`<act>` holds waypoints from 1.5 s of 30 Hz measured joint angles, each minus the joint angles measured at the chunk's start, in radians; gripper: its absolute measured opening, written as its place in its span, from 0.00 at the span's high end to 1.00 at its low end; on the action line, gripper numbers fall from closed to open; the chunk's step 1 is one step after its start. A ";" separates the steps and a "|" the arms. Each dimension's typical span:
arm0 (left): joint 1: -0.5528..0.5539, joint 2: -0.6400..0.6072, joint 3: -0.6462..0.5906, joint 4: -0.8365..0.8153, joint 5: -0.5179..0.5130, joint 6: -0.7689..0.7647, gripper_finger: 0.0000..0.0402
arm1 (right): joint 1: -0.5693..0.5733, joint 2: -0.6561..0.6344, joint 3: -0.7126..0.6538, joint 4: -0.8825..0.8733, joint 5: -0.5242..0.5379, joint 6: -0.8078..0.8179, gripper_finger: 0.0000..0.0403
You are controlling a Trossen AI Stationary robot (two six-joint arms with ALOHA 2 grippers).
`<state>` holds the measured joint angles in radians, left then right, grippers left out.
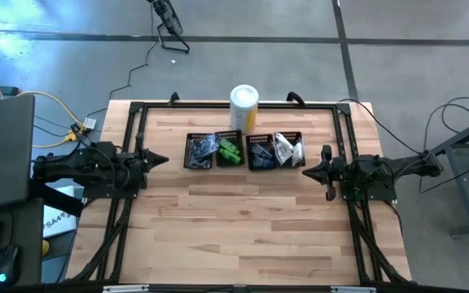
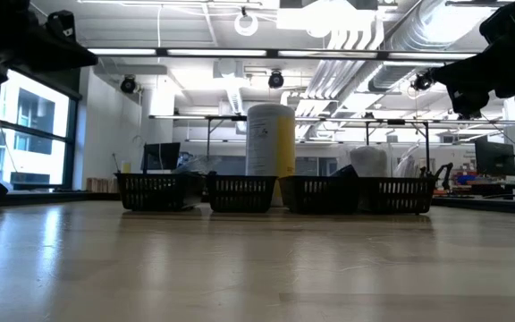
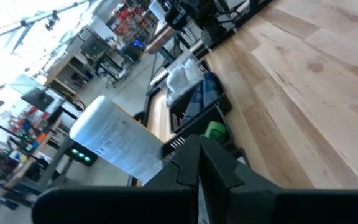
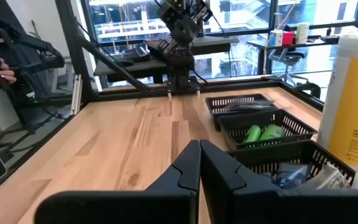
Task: Pick & Place Travel size toiletries
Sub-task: Return to Home Position
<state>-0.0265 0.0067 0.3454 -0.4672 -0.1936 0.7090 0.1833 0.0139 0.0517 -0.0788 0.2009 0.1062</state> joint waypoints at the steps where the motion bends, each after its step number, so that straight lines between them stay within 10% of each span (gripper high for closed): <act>1: 0.000 0.000 0.000 -0.006 0.000 -0.011 1.00 | 0.000 0.000 0.000 0.000 0.000 0.000 0.99; 45: 0.000 0.000 -0.072 0.021 0.203 -0.043 1.00 | 0.000 0.001 -0.003 0.012 0.001 0.002 0.99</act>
<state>-0.0269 0.0063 0.2735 -0.4464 0.0092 0.6660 0.1830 0.0150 0.0490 -0.0671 0.2024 0.1081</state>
